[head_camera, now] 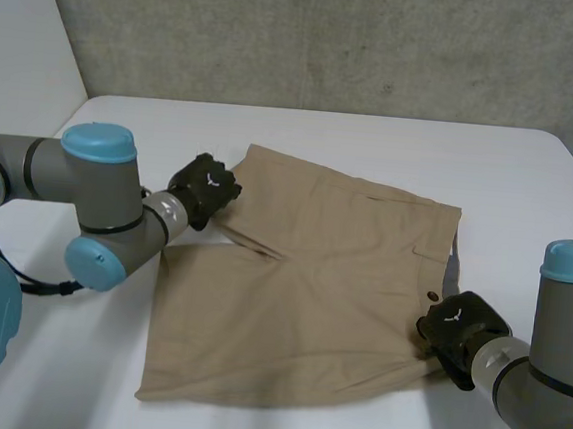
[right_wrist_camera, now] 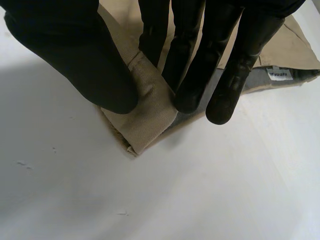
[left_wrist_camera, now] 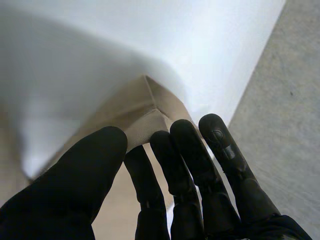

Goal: Fold the shorts.

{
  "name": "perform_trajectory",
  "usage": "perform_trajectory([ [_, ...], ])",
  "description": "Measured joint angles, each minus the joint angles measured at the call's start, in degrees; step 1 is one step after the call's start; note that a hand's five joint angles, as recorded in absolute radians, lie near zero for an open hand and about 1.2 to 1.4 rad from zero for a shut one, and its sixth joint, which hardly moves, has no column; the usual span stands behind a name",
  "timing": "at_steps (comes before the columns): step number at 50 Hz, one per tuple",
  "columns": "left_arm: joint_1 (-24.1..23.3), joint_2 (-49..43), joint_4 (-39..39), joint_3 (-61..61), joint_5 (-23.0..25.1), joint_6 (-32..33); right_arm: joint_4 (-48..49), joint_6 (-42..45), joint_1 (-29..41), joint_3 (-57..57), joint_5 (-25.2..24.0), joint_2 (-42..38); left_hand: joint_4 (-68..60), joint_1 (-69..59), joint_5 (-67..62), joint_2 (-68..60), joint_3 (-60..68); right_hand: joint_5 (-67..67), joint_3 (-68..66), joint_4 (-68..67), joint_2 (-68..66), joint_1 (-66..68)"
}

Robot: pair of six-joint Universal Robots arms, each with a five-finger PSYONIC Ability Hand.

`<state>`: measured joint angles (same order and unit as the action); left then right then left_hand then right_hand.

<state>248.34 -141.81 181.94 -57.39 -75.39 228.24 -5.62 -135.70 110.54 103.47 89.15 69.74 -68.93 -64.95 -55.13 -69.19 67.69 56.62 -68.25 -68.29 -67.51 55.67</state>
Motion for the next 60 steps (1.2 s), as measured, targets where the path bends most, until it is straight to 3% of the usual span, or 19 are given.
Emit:
perform_trajectory([
  [14,-0.1,1.0,-2.2,-2.0,-4.5,3.9,0.0,0.0,0.0,0.5,0.0,0.3,2.2,0.8,0.7,2.2,-1.8,0.0,0.0,0.0,0.0,0.0],
  [15,-0.1,1.1,-2.2,-1.9,-5.6,4.2,0.1,0.0,0.0,0.6,0.0,0.4,14.1,11.1,10.0,14.4,-12.9,0.0,0.0,0.0,0.0,0.0],
  [16,-0.1,1.1,-2.2,-1.9,-6.1,4.2,0.2,0.0,0.0,0.6,0.0,0.4,14.1,11.1,10.0,14.4,-12.9,0.0,0.0,0.0,0.0,0.0],
  [17,-0.2,1.2,-2.2,-1.9,-6.9,4.2,0.4,0.0,-0.1,0.6,0.0,0.5,34.8,33.5,30.7,35.9,-34.1,0.0,0.0,0.0,0.0,0.0],
  [19,-0.3,1.8,-2.2,-2.1,-8.1,4.0,0.8,-0.1,-0.3,0.6,0.0,0.5,44.7,42.8,40.9,44.7,-42.9,0.0,0.0,0.0,0.0,0.0],
  [21,-0.4,2.3,-2.2,-2.4,-8.6,3.8,1.1,-0.2,-0.3,0.6,0.0,0.5,44.7,42.8,40.9,44.7,-42.9,0.0,0.0,0.0,0.0,0.0],
  [22,-0.5,3.9,-2.3,-3.4,-9.3,2.9,1.7,-0.7,-0.5,0.5,0.0,0.6,52.9,49.0,49.4,52.9,-51.2,0.0,0.0,0.0,0.0,0.2],
  [27,-0.8,9.9,-2.3,-8.3,-9.8,-1.7,2.8,-3.2,-0.6,-0.2,0.0,0.6,53.7,49.2,50.4,53.8,-52.2,0.0,0.0,0.0,0.0,0.2],
  [36,-1.2,27.8,-4.0,-24.0,-9.9,-20.6,4.3,-13.5,-0.6,-3.0,-0.1,0.4,50.2,46.2,46.3,50.3,-49.1,0.0,0.0,0.0,0.0,0.2],
  [43,-2.0,39.5,-10.8,-37.0,-9.7,-34.1,5.2,-18.2,-0.6,-4.1,0.0,0.2,48.5,44.7,44.5,48.7,-47.2,0.0,0.0,0.0,0.0,0.2],
  [52,-4.2,41.8,-15.4,-47.7,-9.9,-36.6,5.3,-18.4,-0.7,-3.9,0.1,0.3,48.5,44.7,44.5,48.7,-47.2,0.0,0.0,0.0,0.0,0.2],
  [60,-5.7,40.4,-14.2,-51.5,-10.2,-36.1,5.6,-18.3,-0.7,-3.6,0.3,0.4,47.7,44.1,43.9,47.8,-46.4,0.0,0.0,0.0,0.0,0.2],
])
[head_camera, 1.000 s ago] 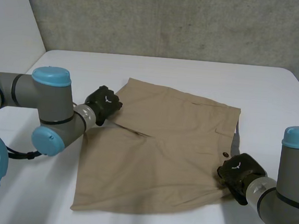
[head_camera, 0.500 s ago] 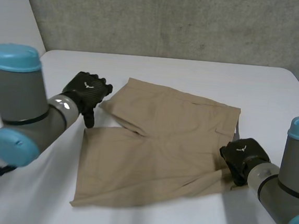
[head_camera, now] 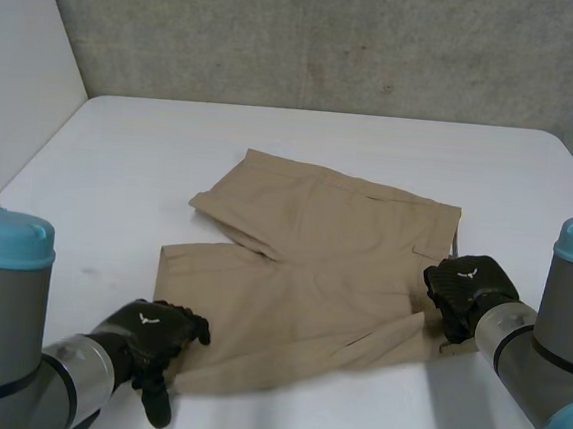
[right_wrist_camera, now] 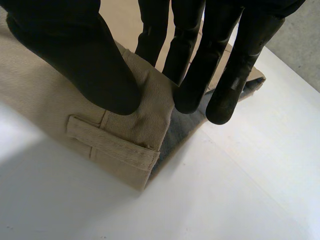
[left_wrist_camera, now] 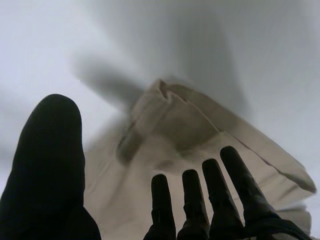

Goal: Fold the shorts.

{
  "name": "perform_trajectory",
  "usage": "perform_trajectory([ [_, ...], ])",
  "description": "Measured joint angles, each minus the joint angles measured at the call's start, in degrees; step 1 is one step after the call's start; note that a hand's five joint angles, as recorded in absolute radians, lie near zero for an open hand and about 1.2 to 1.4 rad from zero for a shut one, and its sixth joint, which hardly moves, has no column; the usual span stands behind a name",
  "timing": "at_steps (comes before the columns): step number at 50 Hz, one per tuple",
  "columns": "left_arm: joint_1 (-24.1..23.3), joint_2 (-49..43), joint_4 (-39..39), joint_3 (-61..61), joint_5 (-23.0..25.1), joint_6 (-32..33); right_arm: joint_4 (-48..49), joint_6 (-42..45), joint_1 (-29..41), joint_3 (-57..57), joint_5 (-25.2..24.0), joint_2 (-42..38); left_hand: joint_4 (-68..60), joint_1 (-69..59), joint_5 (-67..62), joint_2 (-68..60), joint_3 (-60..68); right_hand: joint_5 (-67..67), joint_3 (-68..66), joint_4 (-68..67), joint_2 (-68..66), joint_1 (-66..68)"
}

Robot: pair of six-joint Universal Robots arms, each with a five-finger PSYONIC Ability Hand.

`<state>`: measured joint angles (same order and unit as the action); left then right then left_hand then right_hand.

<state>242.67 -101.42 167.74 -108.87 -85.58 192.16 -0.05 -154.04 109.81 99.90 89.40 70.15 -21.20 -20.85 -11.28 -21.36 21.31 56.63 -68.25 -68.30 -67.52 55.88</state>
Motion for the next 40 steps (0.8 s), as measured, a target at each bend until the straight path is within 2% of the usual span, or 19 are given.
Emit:
perform_trajectory([
  [2,-0.1,-0.7,1.0,-0.3,-0.4,0.1,0.2,0.0,0.0,0.1,0.0,0.0,-4.3,-5.1,-4.4,-4.5,4.2,0.0,0.0,0.0,0.0,0.0],
  [4,-0.1,-1.6,2.4,-0.3,-1.3,0.2,0.3,0.0,0.0,0.2,0.1,0.1,-13.6,-15.9,-13.5,-14.4,13.4,0.0,0.0,0.0,0.0,0.0],
  [5,-0.2,-2.0,3.2,-0.3,-1.8,0.2,0.3,0.0,0.0,0.3,0.1,0.1,-13.6,-15.9,-13.5,-14.4,13.4,0.0,0.0,0.0,0.0,0.0],
  [6,-0.2,-2.6,4.4,-0.2,-2.7,0.3,0.4,0.0,0.0,0.3,0.1,0.1,-28.4,-32.2,-28.0,-28.2,28.1,0.0,0.0,0.0,0.0,0.0],
  [8,-0.2,-3.4,6.4,0.3,-4.3,0.3,0.4,0.0,0.0,0.4,0.1,0.1,-41.7,-44.4,-41.2,-42.1,41.9,0.0,0.0,0.0,0.0,0.0],
  [15,-0.4,-5.1,12.3,4.3,-7.6,1.6,0.5,0.0,0.1,-0.3,0.1,0.3,-47.4,-44.9,-43.9,-47.1,46.6,0.0,0.0,0.0,0.0,0.0],
  [24,-1.1,-11.3,20.9,21.1,-8.0,10.4,3.3,0.4,0.4,-5.5,0.3,0.4,-47.5,-44.9,-43.9,-47.2,46.7,0.0,0.0,0.0,0.0,0.0],
  [28,-1.5,-20.0,25.0,36.1,-7.6,15.9,7.5,0.8,0.6,-11.3,1.2,-1.8,-47.5,-44.9,-43.9,-47.2,46.7,0.0,0.0,0.0,0.0,0.0],
  [33,-1.8,-32.4,27.3,54.0,-6.8,18.9,12.7,2.4,0.7,-20.8,3.6,-8.7,-47.5,-44.9,-43.9,-47.2,46.7,0.0,0.0,0.0,0.0,0.0],
  [34,-1.8,-32.4,27.3,54.0,-6.8,18.9,12.7,2.4,0.7,-20.8,3.6,-8.7,-47.5,-44.9,-43.9,-47.2,46.7,0.0,0.0,0.0,0.0,0.0],
  [36,-1.9,-39.8,27.8,64.0,-6.1,19.7,14.7,3.5,0.7,-25.1,4.6,-12.5,-47.5,-44.9,-43.9,-47.2,46.7,0.0,0.0,0.0,0.0,0.0],
  [37,-2.0,-42.8,28.0,68.0,-5.9,20.0,16.9,5.0,0.7,-30.3,5.5,-17.2,-47.5,-44.9,-43.9,-47.3,46.9,0.0,0.0,0.0,0.0,0.0],
  [39,-2.0,-45.4,28.2,71.6,-5.6,20.3,17.5,5.4,0.7,-31.6,5.7,-18.5,-47.5,-44.9,-43.9,-47.3,46.9,0.0,0.0,0.0,0.0,0.0],
  [40,-2.1,-50.4,28.5,78.4,-5.2,20.8,19.1,6.9,0.7,-36.6,6.1,-23.3,-47.5,-44.9,-43.9,-47.3,46.9,0.0,0.0,0.0,0.0,0.0],
])
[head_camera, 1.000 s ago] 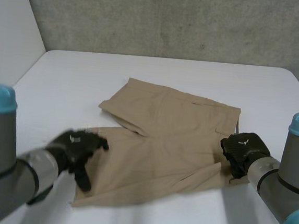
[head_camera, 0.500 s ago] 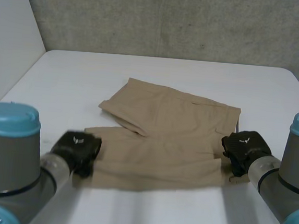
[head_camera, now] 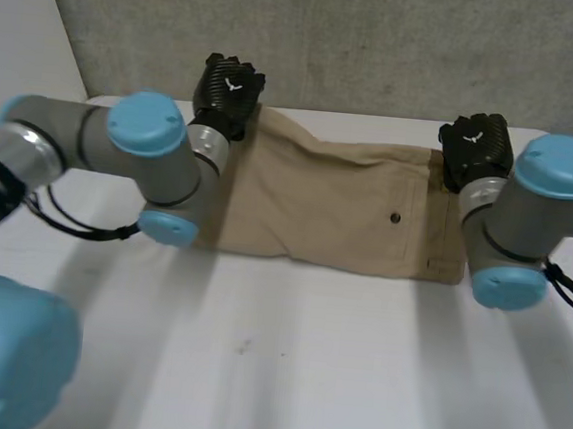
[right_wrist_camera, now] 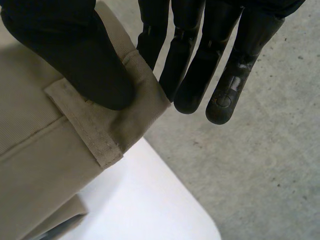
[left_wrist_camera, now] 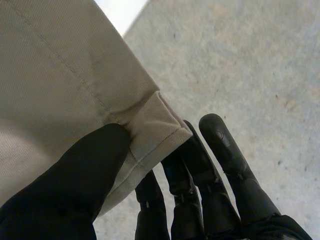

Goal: Fold the shorts.

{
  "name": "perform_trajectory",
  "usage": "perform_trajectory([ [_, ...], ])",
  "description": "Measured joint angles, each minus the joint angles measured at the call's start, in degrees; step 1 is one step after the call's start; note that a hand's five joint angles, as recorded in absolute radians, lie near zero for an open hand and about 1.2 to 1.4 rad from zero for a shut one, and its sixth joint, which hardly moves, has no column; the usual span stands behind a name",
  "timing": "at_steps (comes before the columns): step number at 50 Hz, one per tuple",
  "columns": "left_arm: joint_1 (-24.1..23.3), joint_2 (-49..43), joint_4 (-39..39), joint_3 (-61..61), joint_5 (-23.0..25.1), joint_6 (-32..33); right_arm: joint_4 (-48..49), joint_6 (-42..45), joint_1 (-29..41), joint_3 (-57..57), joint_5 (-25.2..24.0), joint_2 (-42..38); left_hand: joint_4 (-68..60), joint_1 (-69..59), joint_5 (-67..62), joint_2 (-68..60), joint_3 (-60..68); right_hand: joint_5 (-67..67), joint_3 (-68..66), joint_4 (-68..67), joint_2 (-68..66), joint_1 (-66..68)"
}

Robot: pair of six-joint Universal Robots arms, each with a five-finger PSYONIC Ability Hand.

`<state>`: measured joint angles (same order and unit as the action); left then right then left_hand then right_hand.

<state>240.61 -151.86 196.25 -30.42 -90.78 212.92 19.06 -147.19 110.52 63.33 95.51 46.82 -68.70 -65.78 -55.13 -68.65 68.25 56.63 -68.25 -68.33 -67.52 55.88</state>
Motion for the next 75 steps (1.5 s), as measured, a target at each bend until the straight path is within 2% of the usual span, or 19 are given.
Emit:
perform_trajectory([
  [7,0.6,-16.1,1.9,18.0,5.0,0.3,2.1,5.2,-0.1,-16.0,0.5,-15.7,-0.2,0.0,0.0,0.0,0.0,-1.2,1.8,1.9,1.9,-1.0],
  [9,0.9,-19.2,3.6,19.1,6.6,0.1,1.8,6.8,-0.1,-20.2,0.6,-19.6,3.8,3.4,2.4,4.8,-4.7,-20.5,23.4,23.4,24.3,-20.9],
  [11,0.9,-19.2,3.6,19.1,6.6,0.1,1.8,6.8,-0.1,-20.2,0.6,-19.6,3.8,3.4,2.4,4.8,-4.7,-20.5,23.4,23.4,24.3,-20.9],
  [12,1.0,-20.6,5.4,17.9,7.1,-0.1,0.4,8.4,-0.1,-24.5,0.7,-23.4,28.5,31.3,26.5,28.5,-28.0,-26.1,29.1,29.1,30.1,-26.5],
  [13,1.0,-20.6,5.8,17.2,6.9,-0.2,-0.1,8.7,-0.1,-25.2,0.7,-24.0,39.1,43.5,37.3,39.1,-38.4,-48.2,51.0,51.2,50.8,-42.5],
  [14,1.1,-20.4,6.3,16.3,6.4,-0.2,-0.6,8.8,-0.1,-25.6,0.7,-24.2,47.8,51.0,45.2,48.5,-47.7,-51.1,54.1,54.0,53.5,-43.8],
  [16,1.2,-19.5,6.8,15.1,5.2,-0.2,-1.3,8.4,-0.1,-25.3,0.7,-23.5,47.8,51.0,45.2,48.5,-47.7,-52.4,56.1,54.7,54.7,-44.1],
  [17,1.3,-18.9,6.9,14.5,4.6,-0.3,-1.5,8.2,-0.1,-25.1,0.6,-23.0,56.4,54.9,52.4,56.3,-55.6,-52.4,56.1,54.7,54.7,-44.1],
  [25,1.3,-6.5,7.1,3.8,-2.3,-1.6,-3.1,-0.7,-0.5,-14.8,-0.9,-7.9,56.8,54.9,52.5,56.9,-55.9,-52.4,56.1,54.7,54.7,-44.1],
  [30,1.1,1.8,6.8,-5.5,-3.5,-4.0,-4.8,-4.1,-0.7,-8.7,-3.0,0.4,56.8,54.9,52.5,57.0,-55.9,-52.4,56.1,54.7,54.7,-44.1],
  [31,1.1,8.5,6.7,-13.4,-3.7,-6.5,-6.6,-5.4,-0.8,-4.3,-4.7,6.0,56.8,54.9,52.5,57.0,-55.9,-52.4,56.1,54.7,54.7,-44.1],
  [40,1.0,29.0,6.4,-41.8,-2.9,-14.8,-16.3,-6.7,-2.1,10.1,-7.2,18.1,56.8,54.9,52.5,57.0,-55.9,-52.5,56.1,54.7,54.7,-44.1],
  [52,2.0,36.6,4.3,-60.3,-2.7,-16.1,-20.3,-13.8,-4.8,17.6,-9.5,14.2,56.8,54.9,52.5,57.0,-55.9,-52.2,55.3,54.4,54.1,-43.7],
  [53,2.4,36.6,4.0,-61.9,-2.6,-16.1,-19.5,-15.4,-5.3,17.3,-10.4,11.9,56.8,54.9,52.5,57.0,-55.9,-46.6,47.9,48.1,47.3,-38.5],
  [59,3.5,36.4,3.8,-64.5,-2.6,-16.0,-16.4,-17.8,-6.8,15.7,-11.8,5.8,56.8,54.9,52.5,57.0,-55.9,-41.2,41.9,41.9,41.3,-33.0],
  [64,4.1,36.2,3.8,-65.1,-2.6,-16.0,-10.7,-18.0,-7.8,14.2,-11.8,1.5,56.8,54.9,52.5,57.0,-55.9,-18.8,18.6,18.7,17.7,-14.4],
  [66,4.2,36.2,3.9,-65.1,-2.6,-16.1,-9.2,-17.9,-7.9,14.1,-11.5,1.0,56.8,54.9,52.5,57.0,-55.9,-16.0,15.3,15.3,14.5,-12.5],
  [68,4.2,36.2,3.9,-65.1,-2.7,-16.2,-7.8,-17.7,-8.0,14.1,-10.9,0.9,56.8,54.9,52.5,57.0,-55.9,-5.3,2.7,2.1,1.6,-5.1],
  [75,4.2,36.5,3.9,-65.2,-2.7,-16.3,-7.3,-14.9,-8.4,14.6,-8.3,2.4,56.8,54.9,52.5,57.0,-55.9,-3.1,1.1,0.1,1.0,-4.5],
])
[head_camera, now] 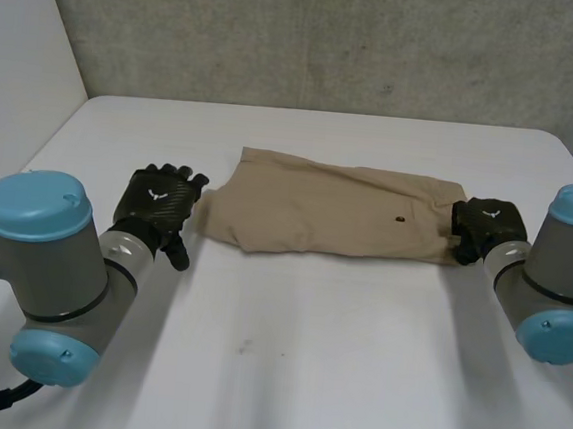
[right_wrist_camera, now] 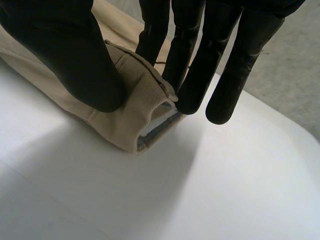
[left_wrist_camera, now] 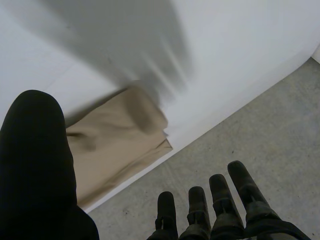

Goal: Fold the shorts.

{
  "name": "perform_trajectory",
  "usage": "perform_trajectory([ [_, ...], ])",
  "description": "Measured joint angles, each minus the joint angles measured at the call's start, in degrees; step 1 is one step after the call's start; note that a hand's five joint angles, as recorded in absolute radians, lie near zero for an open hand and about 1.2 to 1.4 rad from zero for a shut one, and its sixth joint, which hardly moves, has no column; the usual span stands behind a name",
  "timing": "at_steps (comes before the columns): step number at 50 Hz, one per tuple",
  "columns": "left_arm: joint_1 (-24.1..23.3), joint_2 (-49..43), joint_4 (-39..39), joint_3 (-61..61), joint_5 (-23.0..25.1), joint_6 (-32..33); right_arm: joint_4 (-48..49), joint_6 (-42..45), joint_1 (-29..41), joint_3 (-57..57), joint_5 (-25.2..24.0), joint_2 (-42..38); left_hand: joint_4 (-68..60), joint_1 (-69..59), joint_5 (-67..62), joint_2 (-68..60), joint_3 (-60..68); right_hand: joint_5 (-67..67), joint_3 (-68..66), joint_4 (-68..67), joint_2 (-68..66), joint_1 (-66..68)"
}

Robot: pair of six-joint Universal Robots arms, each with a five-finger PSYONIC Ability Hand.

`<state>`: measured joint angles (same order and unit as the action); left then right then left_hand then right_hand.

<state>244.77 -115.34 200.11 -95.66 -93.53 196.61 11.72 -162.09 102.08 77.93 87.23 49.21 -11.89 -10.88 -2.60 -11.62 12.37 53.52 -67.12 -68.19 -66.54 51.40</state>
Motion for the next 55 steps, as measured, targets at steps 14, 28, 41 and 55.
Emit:
perform_trajectory([
  [14,0.8,5.8,-0.2,-3.1,0.1,0.0,-10.0,23.2,-8.5,1.1,1.4,9.3,0.0,0.0,0.0,0.0,0.0,0.4,0.0,0.0,-0.3,1.1],
  [28,0.3,7.5,0.4,2.8,0.0,-2.3,-2.7,33.1,7.0,-7.0,-5.4,8.6,0.0,0.0,0.0,0.0,0.0,1.3,-0.8,-0.1,-0.6,2.4],
  [41,-3.7,-0.7,-0.4,22.0,0.1,-8.5,-3.0,26.7,23.0,-8.0,-18.5,1.0,0.0,0.0,0.0,0.0,0.0,-47.3,51.4,52.7,51.2,-38.3],
  [55,-8.2,-18.0,-10.5,41.8,5.0,-8.7,-4.7,-1.7,16.4,-14.7,-7.2,6.3,0.0,0.0,0.0,0.0,0.0,-49.6,55.1,54.8,53.9,-39.7],
])
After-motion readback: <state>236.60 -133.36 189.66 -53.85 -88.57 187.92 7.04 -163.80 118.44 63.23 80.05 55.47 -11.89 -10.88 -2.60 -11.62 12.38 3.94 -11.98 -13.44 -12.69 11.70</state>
